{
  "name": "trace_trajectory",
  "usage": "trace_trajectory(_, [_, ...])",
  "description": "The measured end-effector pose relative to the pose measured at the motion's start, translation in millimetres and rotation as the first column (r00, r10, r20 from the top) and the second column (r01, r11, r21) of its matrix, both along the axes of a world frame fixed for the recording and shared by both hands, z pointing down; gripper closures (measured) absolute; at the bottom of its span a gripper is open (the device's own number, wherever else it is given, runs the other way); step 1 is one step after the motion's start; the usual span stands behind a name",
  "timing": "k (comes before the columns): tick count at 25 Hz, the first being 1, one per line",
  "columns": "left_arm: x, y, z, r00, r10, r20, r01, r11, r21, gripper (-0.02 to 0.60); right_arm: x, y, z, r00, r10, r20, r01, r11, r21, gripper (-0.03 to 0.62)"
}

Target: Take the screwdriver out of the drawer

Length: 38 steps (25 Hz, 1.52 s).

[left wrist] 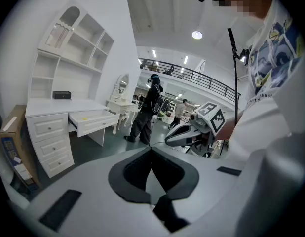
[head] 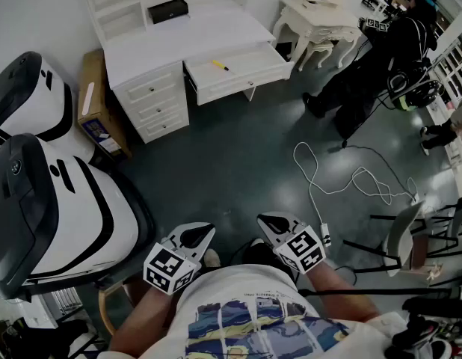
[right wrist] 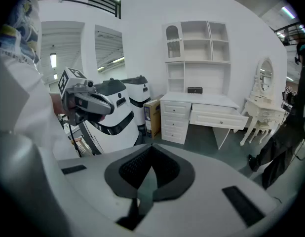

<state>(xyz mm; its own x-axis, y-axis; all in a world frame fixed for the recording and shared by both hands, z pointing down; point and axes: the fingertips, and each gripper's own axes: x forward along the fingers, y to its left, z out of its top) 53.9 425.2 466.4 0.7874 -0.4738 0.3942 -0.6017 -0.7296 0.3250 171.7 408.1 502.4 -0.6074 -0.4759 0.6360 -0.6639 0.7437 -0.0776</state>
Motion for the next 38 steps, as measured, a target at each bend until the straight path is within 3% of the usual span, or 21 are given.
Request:
trace_trajectory(11, [-1.1,-43.5,5.4,1.000,-0.023,-0.013,0.023,1.000,-0.012,0.568,2.0,-41.2,7.0,1.000,0.002,0.002,-0.002,0.999,-0.033,0.569])
trace_trajectory(23, [17.3,-183.9,0.4,0.992,-0.089,0.089,0.091,0.996,-0.018,0.568,15.2,-211.2,17.1,0.994,-0.075,0.077,0.076,0.997,-0.014,0.566])
trace_trajectory(33, [13.2,-287.1,-6.3,0.986,-0.140,0.095,0.142,0.990,-0.019,0.568,11.0,-325.3,34.1,0.994,-0.086,0.067,0.088,0.996,-0.029,0.543])
trace_trajectory(38, [-11.5,-333.6,-1.3,0.989,-0.125,0.076,0.127,0.992,-0.021,0.568,-13.6,-372.3,43.3,0.997,-0.062,0.043,0.064,0.997,-0.049,0.484])
